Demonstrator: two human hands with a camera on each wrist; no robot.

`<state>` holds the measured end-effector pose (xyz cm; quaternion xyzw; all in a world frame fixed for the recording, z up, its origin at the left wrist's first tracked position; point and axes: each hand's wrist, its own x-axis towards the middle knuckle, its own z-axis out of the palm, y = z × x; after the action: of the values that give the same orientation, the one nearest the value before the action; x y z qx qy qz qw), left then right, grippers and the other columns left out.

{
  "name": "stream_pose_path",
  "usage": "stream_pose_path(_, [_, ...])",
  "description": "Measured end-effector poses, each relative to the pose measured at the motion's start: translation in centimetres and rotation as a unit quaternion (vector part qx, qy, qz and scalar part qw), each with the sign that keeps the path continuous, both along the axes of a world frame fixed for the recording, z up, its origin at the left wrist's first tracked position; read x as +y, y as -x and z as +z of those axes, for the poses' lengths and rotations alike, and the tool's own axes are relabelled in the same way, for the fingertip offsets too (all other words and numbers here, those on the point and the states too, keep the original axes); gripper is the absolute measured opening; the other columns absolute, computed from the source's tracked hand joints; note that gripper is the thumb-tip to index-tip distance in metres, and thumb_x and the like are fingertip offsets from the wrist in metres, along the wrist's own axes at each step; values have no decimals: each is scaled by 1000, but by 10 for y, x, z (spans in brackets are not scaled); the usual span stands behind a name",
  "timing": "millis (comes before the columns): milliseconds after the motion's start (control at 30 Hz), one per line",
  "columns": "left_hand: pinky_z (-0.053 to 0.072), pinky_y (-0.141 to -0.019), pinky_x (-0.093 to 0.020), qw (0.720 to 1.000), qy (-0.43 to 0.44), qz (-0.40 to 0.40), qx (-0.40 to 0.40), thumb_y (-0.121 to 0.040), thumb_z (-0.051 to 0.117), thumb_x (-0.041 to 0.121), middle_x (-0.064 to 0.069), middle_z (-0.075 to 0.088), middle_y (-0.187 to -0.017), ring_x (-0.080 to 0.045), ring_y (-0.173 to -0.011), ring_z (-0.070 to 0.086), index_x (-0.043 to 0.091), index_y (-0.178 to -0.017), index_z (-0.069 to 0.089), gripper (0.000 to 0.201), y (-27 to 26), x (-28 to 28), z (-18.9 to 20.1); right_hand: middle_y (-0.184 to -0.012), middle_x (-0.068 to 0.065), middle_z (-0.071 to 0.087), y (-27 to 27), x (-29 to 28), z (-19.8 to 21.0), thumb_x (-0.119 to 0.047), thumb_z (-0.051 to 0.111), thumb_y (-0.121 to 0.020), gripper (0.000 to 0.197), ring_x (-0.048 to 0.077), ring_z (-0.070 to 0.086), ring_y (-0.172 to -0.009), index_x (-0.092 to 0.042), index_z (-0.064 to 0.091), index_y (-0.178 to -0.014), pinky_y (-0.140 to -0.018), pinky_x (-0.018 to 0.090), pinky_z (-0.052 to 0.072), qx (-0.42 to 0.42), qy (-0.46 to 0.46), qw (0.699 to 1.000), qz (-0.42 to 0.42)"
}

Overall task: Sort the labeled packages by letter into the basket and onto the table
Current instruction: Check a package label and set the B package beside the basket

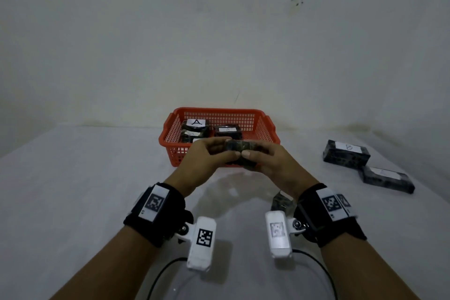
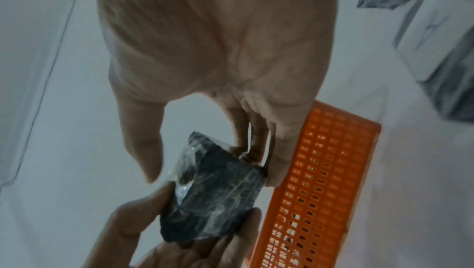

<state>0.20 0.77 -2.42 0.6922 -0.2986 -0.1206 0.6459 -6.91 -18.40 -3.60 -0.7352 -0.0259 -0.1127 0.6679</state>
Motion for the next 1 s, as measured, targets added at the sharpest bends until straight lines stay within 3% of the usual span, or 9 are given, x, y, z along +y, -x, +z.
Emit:
stream_pose_path(167, [52,-104,-48,995,55,-49,64,-96,64,17,-10,71,-126,-26,-117,69,7,-133,62,39,-7,1,-6,-120,15,76,-12,-1,7,-33,82,-83,49,30,74,-113,-8,73,-124,-105,51,55,-6,-8,1000,-4])
stream_pose_path(333, [53,-104,-50,995,77,-11,66,-96,63,18,-11,73,-121,-26,-113,71,4,-127,65,34,-13,-2,-6,-126,24,71,-20,-2,7,-17,81,-81,49,39,69,-120,-1,68,-126,-102,41,58,6,-71,997,28])
stream_pose_path(433, [50,-107,-48,991,84,-50,96,-98,60,14,-14,69,-127,-28,-120,67,2,-132,61,36,-15,-2,-6,-123,21,73,-22,-5,1,-17,82,-80,46,38,70,-118,-3,71,-122,-103,42,57,1,-74,997,17])
stream_pose_path(533, [51,-106,-47,995,59,-51,70,-96,63,14,-12,70,-127,-26,-119,68,5,-133,61,38,-12,-3,-8,-122,17,75,-23,-8,-8,-20,81,-80,46,33,72,-116,-6,72,-123,-105,46,54,-12,-69,998,0])
stream_pose_path(700, [51,-105,-50,998,34,-32,32,-92,69,12,-9,71,-125,-24,-118,68,9,-133,61,42,-12,-1,-17,-122,19,73,-20,-5,-14,-19,72,-93,36,34,70,-116,-2,70,-124,-94,36,60,-23,-77,997,2])
stream_pose_path(833, [52,-105,-48,999,20,-41,28,-95,66,15,-7,72,-124,-22,-117,69,11,-132,63,38,-10,0,-21,-114,11,78,-17,-4,-19,-33,79,-83,42,29,74,-110,-11,76,-118,-99,47,59,-31,-45,998,-20])
stream_pose_path(1000, [52,-105,-49,997,45,-18,55,-93,67,18,-6,73,-123,-22,-117,69,10,-130,64,38,-9,0,-21,-121,10,77,-11,-5,-21,-12,79,-84,42,25,72,-117,-12,71,-125,-104,39,56,-21,-39,999,17])
